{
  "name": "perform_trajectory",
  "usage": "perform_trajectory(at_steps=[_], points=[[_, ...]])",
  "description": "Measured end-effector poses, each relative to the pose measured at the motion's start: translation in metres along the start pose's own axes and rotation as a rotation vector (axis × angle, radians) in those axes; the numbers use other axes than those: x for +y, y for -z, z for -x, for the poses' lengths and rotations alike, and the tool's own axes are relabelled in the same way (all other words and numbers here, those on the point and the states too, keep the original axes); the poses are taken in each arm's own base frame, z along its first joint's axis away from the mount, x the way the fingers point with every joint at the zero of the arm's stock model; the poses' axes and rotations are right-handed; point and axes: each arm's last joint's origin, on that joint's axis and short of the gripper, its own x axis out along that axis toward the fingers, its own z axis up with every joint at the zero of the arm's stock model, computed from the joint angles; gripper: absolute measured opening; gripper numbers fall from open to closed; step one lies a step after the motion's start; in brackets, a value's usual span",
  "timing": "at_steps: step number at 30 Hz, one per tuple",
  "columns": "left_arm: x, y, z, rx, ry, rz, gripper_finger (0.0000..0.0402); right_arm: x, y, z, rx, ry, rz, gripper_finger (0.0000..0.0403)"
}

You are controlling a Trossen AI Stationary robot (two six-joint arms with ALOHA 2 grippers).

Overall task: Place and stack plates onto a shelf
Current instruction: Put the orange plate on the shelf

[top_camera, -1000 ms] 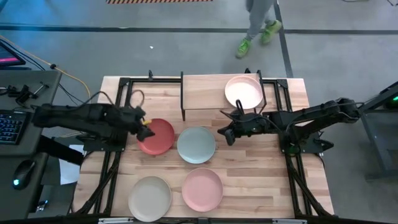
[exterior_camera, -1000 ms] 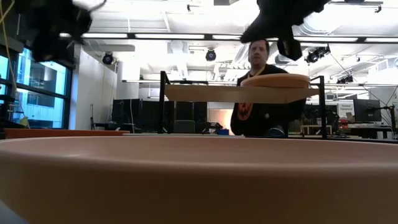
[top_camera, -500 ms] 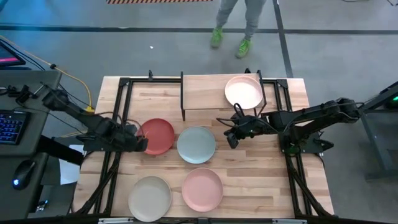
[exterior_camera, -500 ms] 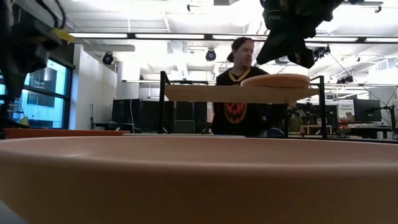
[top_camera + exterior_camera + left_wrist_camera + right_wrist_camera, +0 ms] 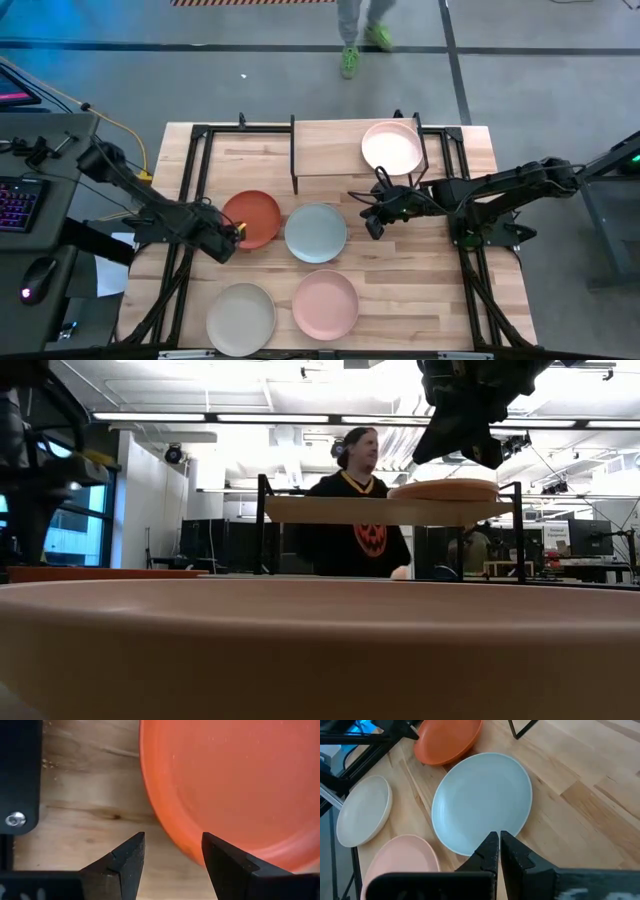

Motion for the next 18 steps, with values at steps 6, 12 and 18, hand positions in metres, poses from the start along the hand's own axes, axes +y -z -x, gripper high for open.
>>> perform_trajectory(at_steps=[6,12,18], points=[[-0.007,0.0,-0.012,-0.057,-0.044,0.042,0.0178,0.0,0.0,0.0,-0.002,0.002,-0.007,0.0001],[-0.012,0.0,-0.02,-0.075,-0.063,0.069,0.0106,0.0,0.0,0.0,-0.004,0.0,-0.016,0.0001],[-0.015,-0.001,-0.024,-0.129,-0.04,0.026,0.0011,0.0,0.0,0.0,-0.005,-0.001,-0.017,0.0001]])
